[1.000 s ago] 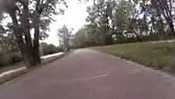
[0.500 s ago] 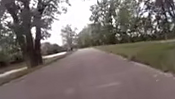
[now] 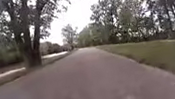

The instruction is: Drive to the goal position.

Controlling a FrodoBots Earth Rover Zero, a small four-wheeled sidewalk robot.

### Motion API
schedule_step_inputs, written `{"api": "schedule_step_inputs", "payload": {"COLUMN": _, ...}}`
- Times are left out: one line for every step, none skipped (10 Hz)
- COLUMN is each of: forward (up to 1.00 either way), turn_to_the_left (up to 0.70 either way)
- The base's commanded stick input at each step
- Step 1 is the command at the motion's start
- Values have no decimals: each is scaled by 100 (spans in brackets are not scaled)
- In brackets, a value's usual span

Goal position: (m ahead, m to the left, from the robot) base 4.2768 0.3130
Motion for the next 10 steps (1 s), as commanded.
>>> {"api": "schedule_step_inputs", "payload": {"forward": 100, "turn_to_the_left": 0}}
{"api": "schedule_step_inputs", "payload": {"forward": 100, "turn_to_the_left": 0}}
{"api": "schedule_step_inputs", "payload": {"forward": 100, "turn_to_the_left": 0}}
{"api": "schedule_step_inputs", "payload": {"forward": 100, "turn_to_the_left": 0}}
{"api": "schedule_step_inputs", "payload": {"forward": 100, "turn_to_the_left": 0}}
{"api": "schedule_step_inputs", "payload": {"forward": 100, "turn_to_the_left": 0}}
{"api": "schedule_step_inputs", "payload": {"forward": 100, "turn_to_the_left": 0}}
{"api": "schedule_step_inputs", "payload": {"forward": 100, "turn_to_the_left": 0}}
{"api": "schedule_step_inputs", "payload": {"forward": 100, "turn_to_the_left": 0}}
{"api": "schedule_step_inputs", "payload": {"forward": 100, "turn_to_the_left": 0}}
